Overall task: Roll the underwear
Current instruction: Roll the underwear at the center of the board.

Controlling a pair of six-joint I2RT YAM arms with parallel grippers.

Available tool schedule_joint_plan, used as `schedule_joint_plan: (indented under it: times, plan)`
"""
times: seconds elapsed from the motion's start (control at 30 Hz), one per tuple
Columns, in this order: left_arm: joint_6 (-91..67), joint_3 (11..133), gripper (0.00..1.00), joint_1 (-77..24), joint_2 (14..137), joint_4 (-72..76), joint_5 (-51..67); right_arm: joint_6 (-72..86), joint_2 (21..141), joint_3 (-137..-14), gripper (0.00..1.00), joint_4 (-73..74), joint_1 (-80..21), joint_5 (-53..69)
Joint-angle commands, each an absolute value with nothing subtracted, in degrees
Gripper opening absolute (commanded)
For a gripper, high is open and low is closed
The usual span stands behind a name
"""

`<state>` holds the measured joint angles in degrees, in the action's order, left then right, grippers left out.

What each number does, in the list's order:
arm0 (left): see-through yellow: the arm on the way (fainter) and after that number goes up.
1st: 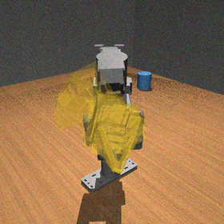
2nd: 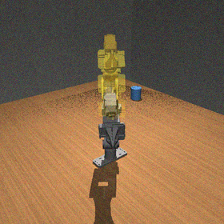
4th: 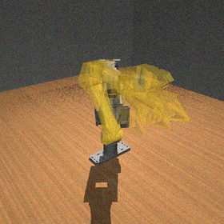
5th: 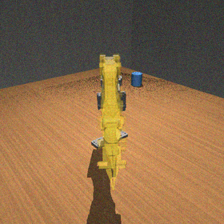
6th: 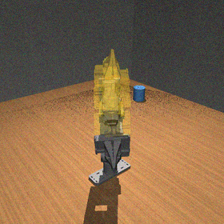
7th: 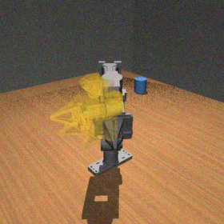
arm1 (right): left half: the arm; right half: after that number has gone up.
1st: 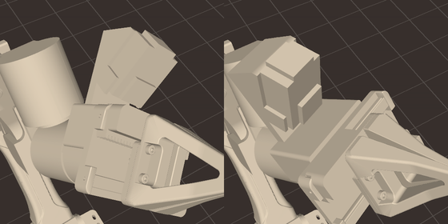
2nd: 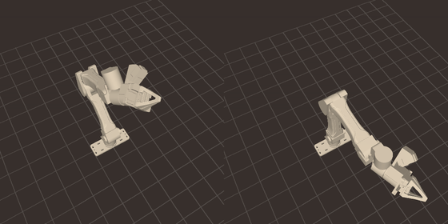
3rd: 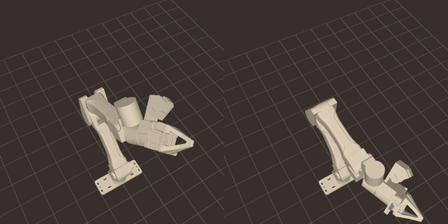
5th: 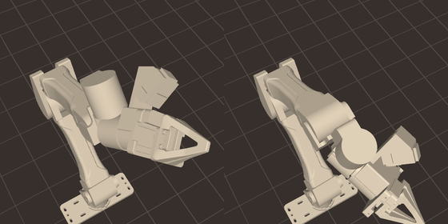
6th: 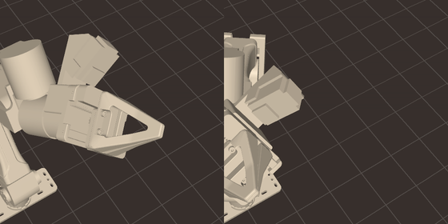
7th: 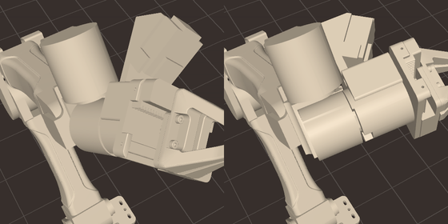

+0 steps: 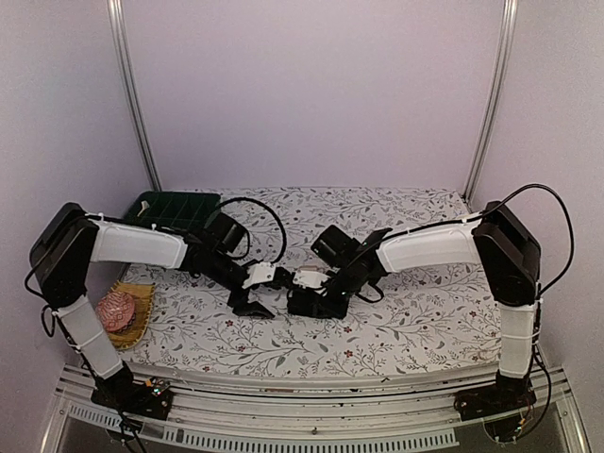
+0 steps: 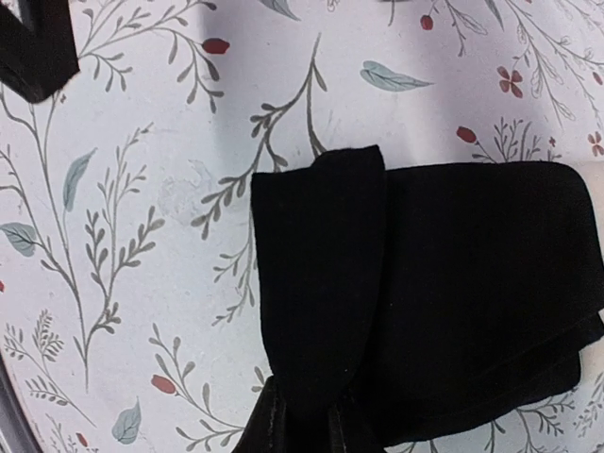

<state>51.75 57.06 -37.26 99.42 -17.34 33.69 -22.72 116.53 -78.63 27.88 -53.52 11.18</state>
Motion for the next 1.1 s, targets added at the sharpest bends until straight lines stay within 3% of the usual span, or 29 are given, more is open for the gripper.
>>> schedule_joint_plan:
  times: [0.0, 0.33, 0.6, 0.93, 1.07]
  plan:
    - [56.2, 47.2, 0.77, -39.2, 94.8, 1.4, 30.4, -21.7, 122.5, -83.2, 0.03, 41.6, -51.5, 24.6]
    - [60.9, 36.9, 0.72, -47.0, 93.7, 20.6, 18.0, -22.9, 129.4, -92.3, 0.03, 49.5, -47.7, 34.0]
    - [62.8, 40.7, 0.71, -51.0, 100.3, 22.3, 9.7, -23.4, 130.7, -93.7, 0.03, 50.7, -47.6, 34.9]
    - [64.3, 41.2, 0.46, -53.3, 104.7, 22.6, 5.2, -23.3, 130.7, -93.4, 0.03, 50.1, -47.0, 34.8]
    - [63.2, 42.5, 0.28, -53.6, 105.6, 19.9, 5.0, -23.2, 130.2, -92.7, 0.03, 49.6, -46.8, 34.3]
